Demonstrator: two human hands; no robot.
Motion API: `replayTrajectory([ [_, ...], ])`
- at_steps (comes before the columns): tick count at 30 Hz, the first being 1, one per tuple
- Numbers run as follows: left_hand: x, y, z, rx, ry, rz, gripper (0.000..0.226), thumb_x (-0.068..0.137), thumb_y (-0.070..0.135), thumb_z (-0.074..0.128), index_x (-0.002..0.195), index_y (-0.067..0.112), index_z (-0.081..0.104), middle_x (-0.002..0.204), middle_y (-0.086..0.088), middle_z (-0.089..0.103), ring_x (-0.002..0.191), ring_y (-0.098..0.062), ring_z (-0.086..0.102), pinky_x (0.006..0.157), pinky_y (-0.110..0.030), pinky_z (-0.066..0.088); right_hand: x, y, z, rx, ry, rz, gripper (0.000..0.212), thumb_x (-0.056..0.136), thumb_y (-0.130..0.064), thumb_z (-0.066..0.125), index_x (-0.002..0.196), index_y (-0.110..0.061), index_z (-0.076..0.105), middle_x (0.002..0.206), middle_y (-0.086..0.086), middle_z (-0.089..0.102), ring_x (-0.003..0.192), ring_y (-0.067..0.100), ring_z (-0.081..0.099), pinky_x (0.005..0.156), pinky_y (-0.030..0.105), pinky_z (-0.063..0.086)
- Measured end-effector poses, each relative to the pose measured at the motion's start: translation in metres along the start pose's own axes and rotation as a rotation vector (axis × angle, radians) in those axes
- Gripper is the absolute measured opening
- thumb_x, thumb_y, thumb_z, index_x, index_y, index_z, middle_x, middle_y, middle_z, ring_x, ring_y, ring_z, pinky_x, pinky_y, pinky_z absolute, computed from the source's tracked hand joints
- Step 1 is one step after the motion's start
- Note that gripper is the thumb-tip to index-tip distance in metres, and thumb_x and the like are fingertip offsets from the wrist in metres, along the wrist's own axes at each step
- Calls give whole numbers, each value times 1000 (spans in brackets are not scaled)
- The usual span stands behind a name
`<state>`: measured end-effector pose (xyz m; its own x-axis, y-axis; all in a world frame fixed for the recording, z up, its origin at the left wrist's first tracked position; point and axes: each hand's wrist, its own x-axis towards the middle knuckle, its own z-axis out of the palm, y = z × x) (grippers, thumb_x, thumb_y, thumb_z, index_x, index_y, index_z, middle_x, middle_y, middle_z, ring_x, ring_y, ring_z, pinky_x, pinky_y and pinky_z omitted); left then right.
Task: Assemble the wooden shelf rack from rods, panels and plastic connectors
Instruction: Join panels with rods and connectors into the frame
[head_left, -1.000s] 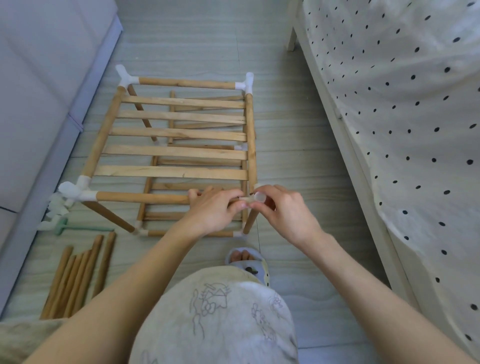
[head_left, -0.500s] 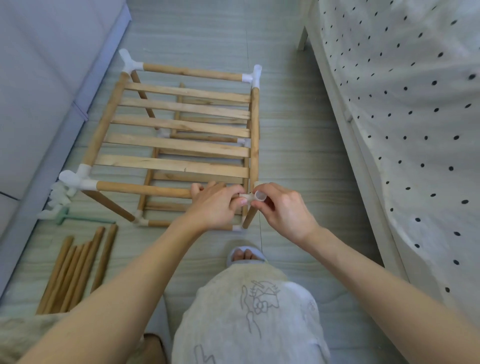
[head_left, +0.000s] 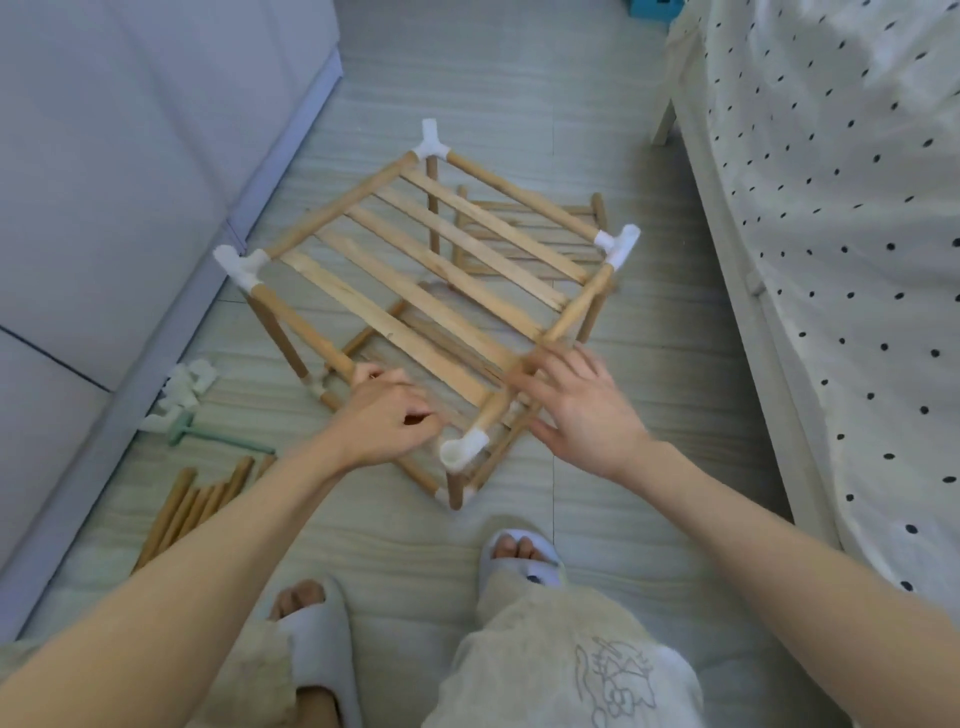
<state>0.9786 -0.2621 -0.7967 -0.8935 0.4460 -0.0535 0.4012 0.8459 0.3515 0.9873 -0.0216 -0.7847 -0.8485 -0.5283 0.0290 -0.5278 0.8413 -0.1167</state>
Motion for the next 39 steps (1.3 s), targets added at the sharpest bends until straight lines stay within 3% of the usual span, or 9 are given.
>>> replayTrajectory([
  [3, 5, -21, -5, 21, 15, 23, 60, 64, 60, 20, 55, 20, 65, 75, 17, 57, 105, -12, 47, 86, -21, 9, 26, -14, 7, -122, -118, -124, 48, 92, -41, 49, 136, -23, 43, 131, 3, 42, 134, 22, 29, 115, 45, -2],
  [9, 0, -61, -15, -39, 162, -224, 28, 80, 46, 62, 68, 22, 67, 135, 2, 46, 132, -24, 27, 112, -36, 9, 62, -48, 11, -114, -151, -205, 36, 96, -38, 42, 124, -15, 46, 122, 6, 44, 119, 24, 38, 95, 38, 33],
  [11, -12, -65, -10, -283, 393, -429, 14, 87, 28, 64, 96, 17, 64, 142, -5, 36, 136, -25, 24, 111, -35, 16, 68, -59, 13, -86, -160, -207, 32, 99, -35, 39, 120, -13, 47, 119, 7, 46, 114, 24, 42, 92, 39, 38],
  [14, -43, -50, -2, -1057, 715, -810, 29, 100, 29, 41, 125, 15, 47, 128, -2, 47, 127, -21, 43, 108, -37, 32, 70, -69, 18, -7, -171, -203, 29, 100, -28, 37, 126, -15, 43, 114, 7, 45, 108, 24, 42, 83, 38, 44],
  [17, -64, -23, 14, -1354, 603, -725, 51, 92, 49, 39, 131, 16, 41, 114, -1, 60, 109, -11, 58, 98, -25, 42, 70, -70, 20, 33, -174, -196, 39, 100, -27, 36, 139, -24, 34, 110, 7, 43, 106, 23, 38, 78, 38, 45],
  [19, -67, -8, 20, -1279, 485, -648, 54, 83, 48, 54, 126, 17, 44, 104, 3, 59, 95, 1, 57, 78, -7, 44, 71, -70, 20, 32, -184, -176, 41, 99, -34, 38, 139, -28, 34, 110, 8, 43, 107, 24, 38, 77, 38, 45],
  [21, -62, -6, 24, -1150, 456, -652, 37, 86, 37, 63, 114, 16, 52, 91, 1, 57, 76, 3, 55, 61, -4, 43, 71, -70, 20, 9, -211, -162, 46, 97, -42, 41, 141, -30, 33, 113, 9, 43, 110, 25, 39, 80, 38, 44],
  [29, -55, -14, 27, -988, 647, -779, 17, 94, 29, 52, 92, 13, 56, 76, 4, 55, 70, -10, 52, 60, -22, 40, 70, -66, 19, 23, -212, -227, 42, 99, -40, 34, 141, -34, 36, 101, 3, 38, 98, 19, 37, 72, 33, 42],
  [39, -42, -12, 37, -975, 855, -842, 17, 95, 23, 49, 81, 13, 52, 65, 8, 47, 59, -4, 45, 49, -9, 35, 69, -68, 17, 98, -168, -235, 38, 98, -36, 40, 135, -33, 46, 94, -4, 35, 94, 18, 40, 64, 27, 33],
])
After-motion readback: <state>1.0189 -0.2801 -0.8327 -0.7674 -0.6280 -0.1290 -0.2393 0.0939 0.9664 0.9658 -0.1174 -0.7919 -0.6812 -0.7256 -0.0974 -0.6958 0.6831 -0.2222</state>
